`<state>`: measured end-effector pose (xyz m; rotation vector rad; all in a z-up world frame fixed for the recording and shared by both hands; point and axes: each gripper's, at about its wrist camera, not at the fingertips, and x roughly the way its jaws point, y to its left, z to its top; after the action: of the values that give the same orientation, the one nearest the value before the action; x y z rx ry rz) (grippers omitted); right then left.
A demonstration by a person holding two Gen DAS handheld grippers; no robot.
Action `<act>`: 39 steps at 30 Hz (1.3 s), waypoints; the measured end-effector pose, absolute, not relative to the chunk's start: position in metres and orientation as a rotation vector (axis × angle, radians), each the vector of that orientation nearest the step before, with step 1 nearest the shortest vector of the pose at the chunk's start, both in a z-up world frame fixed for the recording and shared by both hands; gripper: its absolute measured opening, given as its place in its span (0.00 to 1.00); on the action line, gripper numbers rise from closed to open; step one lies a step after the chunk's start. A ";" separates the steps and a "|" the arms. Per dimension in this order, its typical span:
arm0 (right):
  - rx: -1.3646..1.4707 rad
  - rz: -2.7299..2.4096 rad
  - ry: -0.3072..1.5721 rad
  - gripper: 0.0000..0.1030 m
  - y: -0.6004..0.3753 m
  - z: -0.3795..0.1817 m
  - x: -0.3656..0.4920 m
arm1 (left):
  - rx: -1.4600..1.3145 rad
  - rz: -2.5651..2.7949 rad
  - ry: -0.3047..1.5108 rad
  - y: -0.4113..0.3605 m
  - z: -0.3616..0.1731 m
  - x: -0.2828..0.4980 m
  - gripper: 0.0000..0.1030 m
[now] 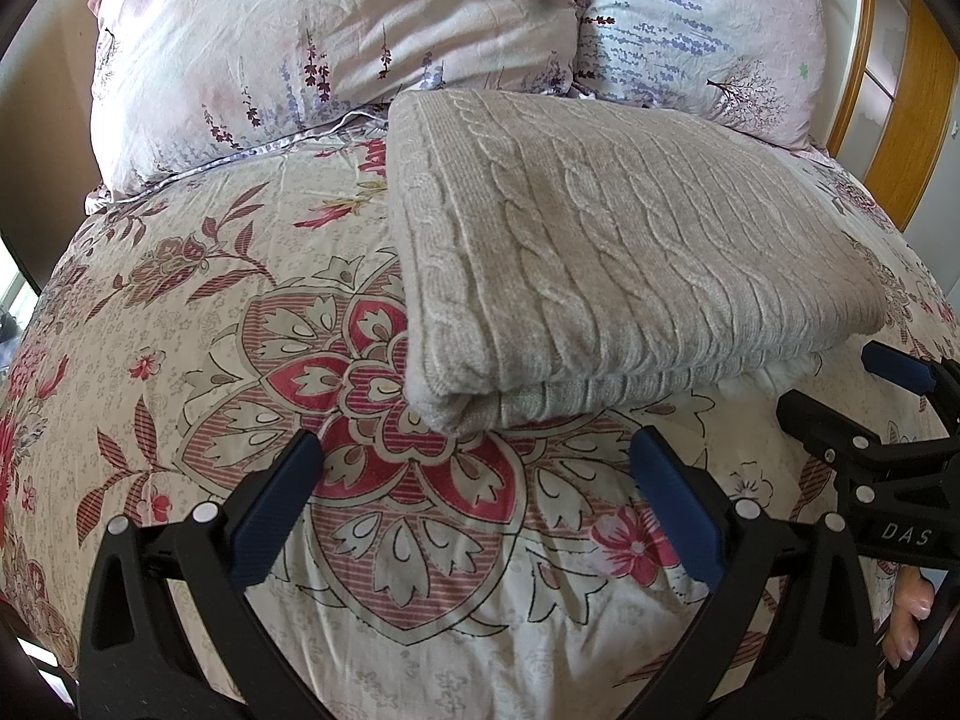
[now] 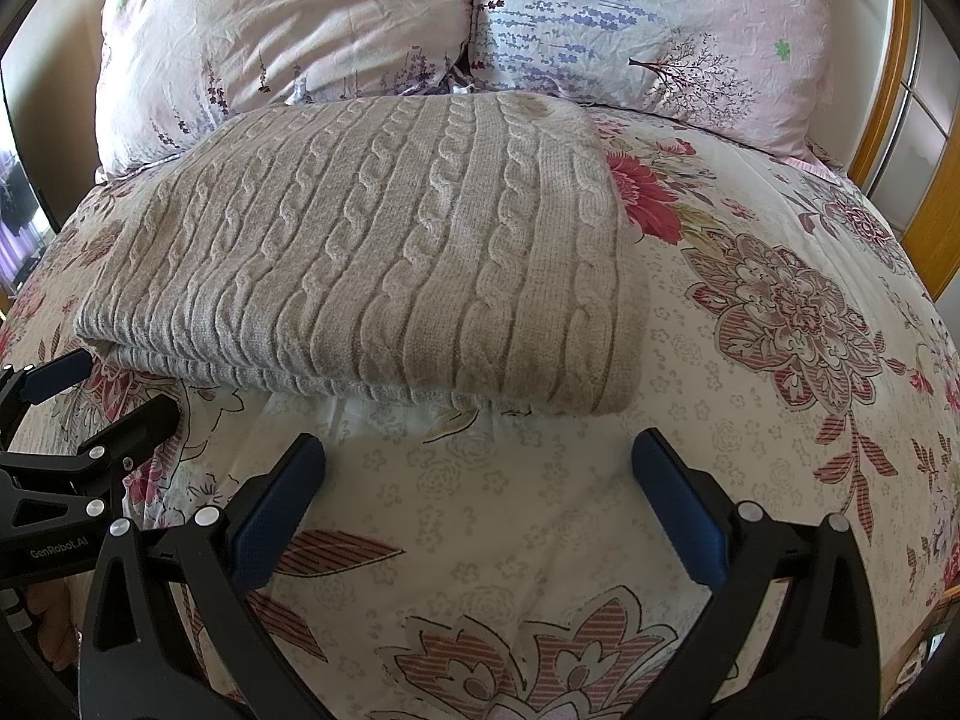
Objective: Fold small clothes
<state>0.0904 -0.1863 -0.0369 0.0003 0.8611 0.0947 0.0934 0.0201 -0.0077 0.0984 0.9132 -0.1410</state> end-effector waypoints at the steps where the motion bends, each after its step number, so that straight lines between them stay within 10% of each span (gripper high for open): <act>1: 0.000 0.095 0.861 0.99 -0.186 -0.037 0.091 | 0.098 -0.141 0.913 0.020 -0.008 0.093 0.98; 39: 0.001 0.094 0.860 0.99 -0.186 -0.037 0.090 | 0.097 -0.138 0.938 0.020 -0.007 0.097 0.98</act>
<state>0.0905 -0.1861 -0.0369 0.0009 0.8605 0.0940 0.0968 0.0202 -0.0072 0.0975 0.9378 -0.1384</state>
